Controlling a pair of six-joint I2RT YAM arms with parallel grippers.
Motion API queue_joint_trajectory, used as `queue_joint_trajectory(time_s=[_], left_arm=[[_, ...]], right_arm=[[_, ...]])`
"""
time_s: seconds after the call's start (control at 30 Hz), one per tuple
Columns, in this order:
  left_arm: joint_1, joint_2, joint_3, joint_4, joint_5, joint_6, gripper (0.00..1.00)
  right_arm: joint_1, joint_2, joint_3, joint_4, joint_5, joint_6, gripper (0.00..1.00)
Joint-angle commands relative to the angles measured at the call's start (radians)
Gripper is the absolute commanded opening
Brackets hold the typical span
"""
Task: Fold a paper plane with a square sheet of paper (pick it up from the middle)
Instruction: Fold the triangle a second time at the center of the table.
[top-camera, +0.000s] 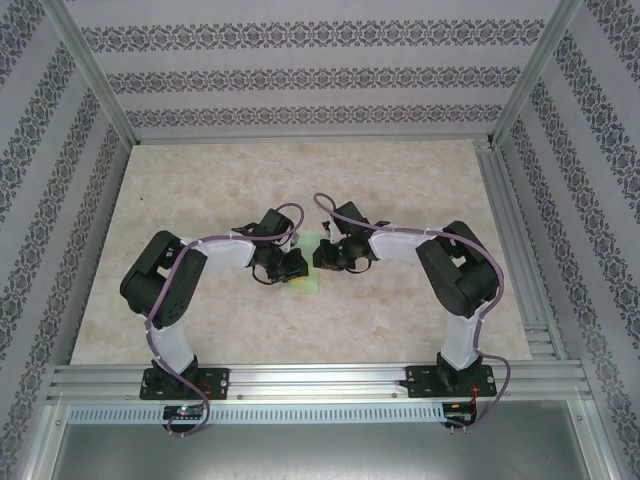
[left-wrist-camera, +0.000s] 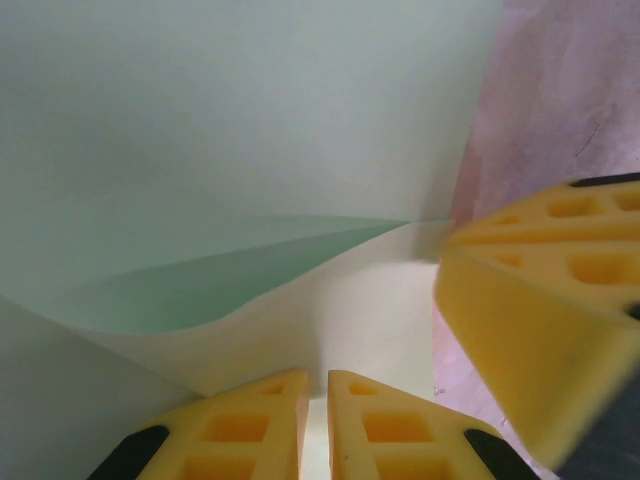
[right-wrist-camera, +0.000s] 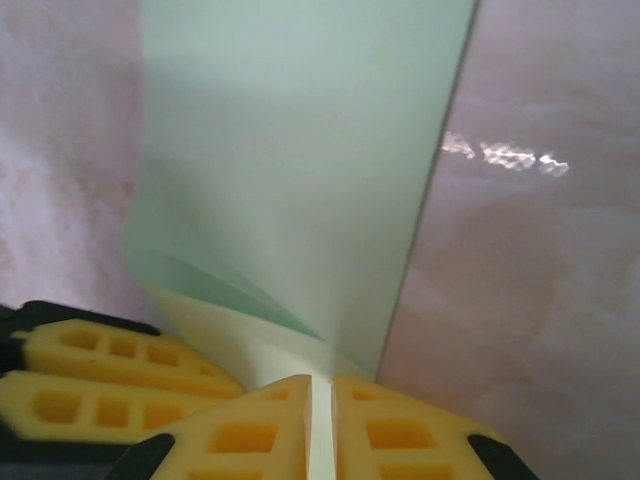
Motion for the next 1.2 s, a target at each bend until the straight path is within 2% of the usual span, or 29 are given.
queue_joint_trajectory(time_s=[0.0, 0.23, 0.4, 0.67, 1.0, 1.17], left_arm=[[-0.011, 0.017, 0.008, -0.059, -0.062, 0.013, 0.16], [-0.011, -0.047, 0.027, -0.015, -0.015, 0.001, 0.17], [-0.005, -0.096, 0.034, 0.005, -0.065, -0.01, 0.18], [0.003, -0.044, 0.036, -0.001, -0.117, -0.015, 0.17], [0.003, 0.001, 0.038, -0.089, -0.289, -0.017, 0.13], [0.003, 0.01, 0.0, -0.083, -0.279, -0.035, 0.12]], right_arm=[[0.007, 0.03, 0.034, 0.001, -0.021, -0.012, 0.13], [0.009, 0.066, 0.033, -0.051, 0.016, -0.031, 0.12], [0.008, 0.074, 0.031, -0.078, 0.041, -0.049, 0.12], [0.011, 0.086, 0.037, -0.078, 0.039, -0.053, 0.12], [0.011, 0.091, 0.035, -0.077, 0.04, -0.056, 0.12], [0.011, 0.043, 0.065, -0.049, -0.008, -0.043, 0.12]])
